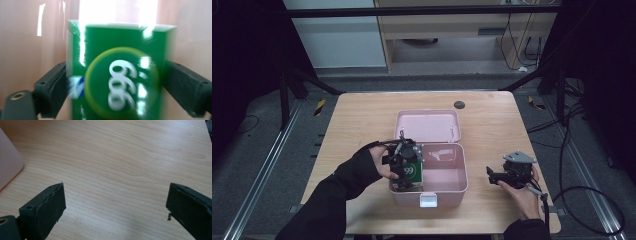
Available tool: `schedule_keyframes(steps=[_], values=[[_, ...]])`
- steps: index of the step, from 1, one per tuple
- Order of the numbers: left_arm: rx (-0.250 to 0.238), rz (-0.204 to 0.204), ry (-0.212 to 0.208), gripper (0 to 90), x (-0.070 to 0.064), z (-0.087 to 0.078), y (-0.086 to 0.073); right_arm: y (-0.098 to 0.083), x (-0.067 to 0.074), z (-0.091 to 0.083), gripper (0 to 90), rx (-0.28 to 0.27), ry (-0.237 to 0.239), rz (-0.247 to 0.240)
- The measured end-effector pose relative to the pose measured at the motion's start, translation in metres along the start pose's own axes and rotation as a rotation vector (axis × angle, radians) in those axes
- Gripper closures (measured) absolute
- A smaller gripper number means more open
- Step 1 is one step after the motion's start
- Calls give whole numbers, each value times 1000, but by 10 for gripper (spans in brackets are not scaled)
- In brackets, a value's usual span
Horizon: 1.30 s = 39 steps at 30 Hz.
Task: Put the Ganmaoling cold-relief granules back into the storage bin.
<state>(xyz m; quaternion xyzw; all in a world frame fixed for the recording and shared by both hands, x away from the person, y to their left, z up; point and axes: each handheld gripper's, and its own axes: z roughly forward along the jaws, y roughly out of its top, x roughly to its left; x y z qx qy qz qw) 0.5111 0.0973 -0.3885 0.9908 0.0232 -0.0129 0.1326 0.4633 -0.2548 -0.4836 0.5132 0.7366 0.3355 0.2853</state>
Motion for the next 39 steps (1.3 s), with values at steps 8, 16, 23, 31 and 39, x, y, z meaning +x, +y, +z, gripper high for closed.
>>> schedule_keyframes(steps=[8, 16, 23, 31, 39], values=[[-81, 0, 39, 100, -5, -24, -7, 0, 0, 0, 26, 3, -3, -1], [-187, 0, 140, 133, -15, -70, -19, 0, 0, 0, 26, 4, -4, 0], [-241, -66, 197, 186, -17, -93, -47, -1, -1, -1, 26, 2, -5, 5], [-261, -119, 203, 226, -25, -96, -86, -1, -1, -1, 26, 5, -5, 9], [-317, -210, 210, 279, -33, -89, -125, -2, -1, -1, 27, 5, -7, 5]])
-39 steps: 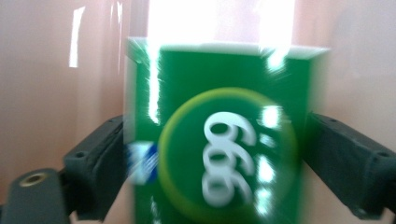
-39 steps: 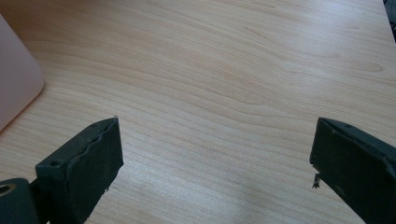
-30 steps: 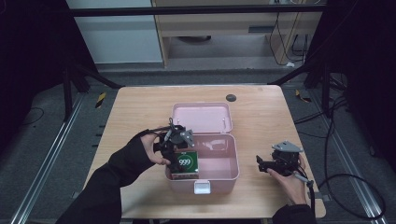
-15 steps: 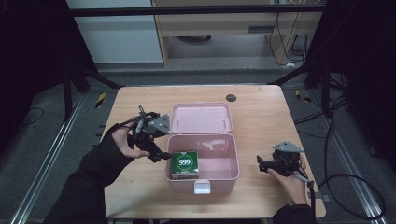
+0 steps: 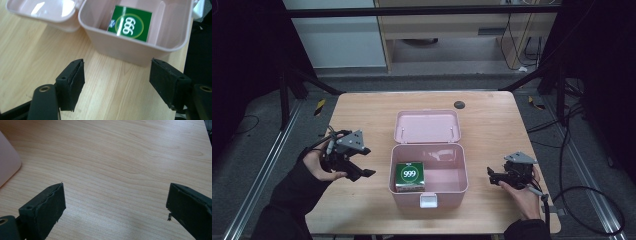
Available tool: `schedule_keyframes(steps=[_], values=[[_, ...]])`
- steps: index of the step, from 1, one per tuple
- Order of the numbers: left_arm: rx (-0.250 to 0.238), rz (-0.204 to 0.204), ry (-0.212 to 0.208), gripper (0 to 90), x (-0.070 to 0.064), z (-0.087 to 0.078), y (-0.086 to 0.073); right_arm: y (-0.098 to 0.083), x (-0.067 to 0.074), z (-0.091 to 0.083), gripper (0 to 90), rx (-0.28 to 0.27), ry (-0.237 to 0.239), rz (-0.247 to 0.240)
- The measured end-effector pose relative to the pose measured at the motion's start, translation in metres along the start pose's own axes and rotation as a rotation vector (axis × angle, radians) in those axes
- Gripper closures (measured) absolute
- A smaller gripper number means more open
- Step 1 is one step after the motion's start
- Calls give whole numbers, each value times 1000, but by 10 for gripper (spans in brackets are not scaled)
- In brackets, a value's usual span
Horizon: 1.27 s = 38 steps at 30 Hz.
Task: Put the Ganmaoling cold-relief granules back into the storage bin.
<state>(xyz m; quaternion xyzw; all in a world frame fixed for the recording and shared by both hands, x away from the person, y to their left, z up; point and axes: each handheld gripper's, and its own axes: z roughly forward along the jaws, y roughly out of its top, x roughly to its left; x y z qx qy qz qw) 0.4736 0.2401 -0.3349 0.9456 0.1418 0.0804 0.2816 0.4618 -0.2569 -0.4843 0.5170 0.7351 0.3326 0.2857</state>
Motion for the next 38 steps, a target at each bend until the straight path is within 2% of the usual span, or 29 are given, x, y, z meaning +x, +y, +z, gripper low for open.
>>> schedule_keyframes(steps=[4, 6, 12, 17, 22, 24, 26, 28, 30, 38], values=[[-32, -58, 10, 304, 1, 6, -21, 0, 0, 0, 27, 0, 1, 0], [-31, -87, 21, 310, 0, 12, -30, 0, 0, 0, 27, 1, 1, 3], [-57, -172, 45, 287, -1, 31, -54, 0, 0, 0, 27, 1, 1, 3], [-84, -248, 81, 268, 0, 48, -72, -1, 0, 0, 26, 2, 1, 5], [-103, -341, 146, 263, 6, 61, -88, -2, 0, 0, 27, 7, -3, 6], [-109, -380, 186, 255, 8, 65, -93, -2, 0, 1, 27, 8, -4, 1], [-135, -429, 220, 253, 10, 68, -99, -2, 0, 1, 27, 7, -4, 4], [-136, -468, 271, 246, 11, 71, -105, -3, 0, 1, 26, 9, -5, -2], [-137, -506, 315, 241, 14, 73, -112, -3, 0, 2, 27, 9, -6, -3], [-160, -666, 420, 238, 21, 75, -133, -5, 0, 3, 27, 15, -11, -5]])
